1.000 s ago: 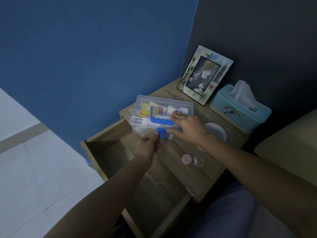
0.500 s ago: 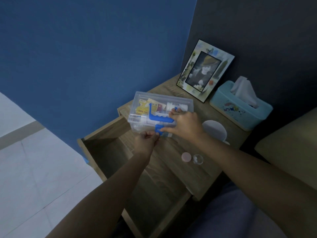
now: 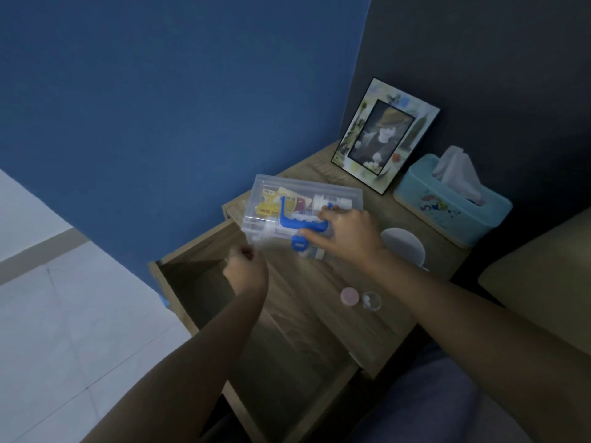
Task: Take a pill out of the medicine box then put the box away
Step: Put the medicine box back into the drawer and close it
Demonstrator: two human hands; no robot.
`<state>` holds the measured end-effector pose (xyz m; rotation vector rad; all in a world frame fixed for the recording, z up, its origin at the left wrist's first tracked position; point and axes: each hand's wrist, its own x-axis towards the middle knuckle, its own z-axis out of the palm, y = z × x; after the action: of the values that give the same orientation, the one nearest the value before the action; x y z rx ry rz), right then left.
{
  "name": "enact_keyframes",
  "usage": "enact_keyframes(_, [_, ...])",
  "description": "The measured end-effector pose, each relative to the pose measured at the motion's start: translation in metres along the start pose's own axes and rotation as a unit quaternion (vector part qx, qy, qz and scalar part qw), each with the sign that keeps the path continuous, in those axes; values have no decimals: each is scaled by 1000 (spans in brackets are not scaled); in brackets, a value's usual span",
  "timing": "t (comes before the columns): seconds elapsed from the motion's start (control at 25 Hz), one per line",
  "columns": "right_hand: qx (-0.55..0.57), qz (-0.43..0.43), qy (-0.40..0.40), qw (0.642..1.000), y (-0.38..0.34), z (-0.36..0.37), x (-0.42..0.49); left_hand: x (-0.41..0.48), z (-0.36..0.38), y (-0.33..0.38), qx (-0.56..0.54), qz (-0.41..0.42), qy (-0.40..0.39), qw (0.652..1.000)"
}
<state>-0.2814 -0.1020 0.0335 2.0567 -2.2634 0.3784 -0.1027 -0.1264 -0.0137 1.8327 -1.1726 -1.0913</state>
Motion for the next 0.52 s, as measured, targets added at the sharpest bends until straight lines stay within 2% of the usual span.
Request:
enact_keyframes(0.08, [22,32,34,999,0,-4,9,15,-14,17,-32,15,67,997])
enact_keyframes(0.12, [31,59,40,997,2,-5,15,24,-17,27,-24,31,62,997])
enact_keyframes(0.2, [45,150,34,987,7,-6,25,39,-18,47,31,64,6,997])
enact_keyframes(0.32, [112,288,-12,951,17,0,31,53,-10,57,137,87,-96,982])
enact_keyframes(0.44, [216,339,-52,914,19,7,33,61,-3,53,178,103,-123,971])
enact_keyframes(0.52, [222,348,-42,910,15,6,32,64,-4,53,181,120,-120,969])
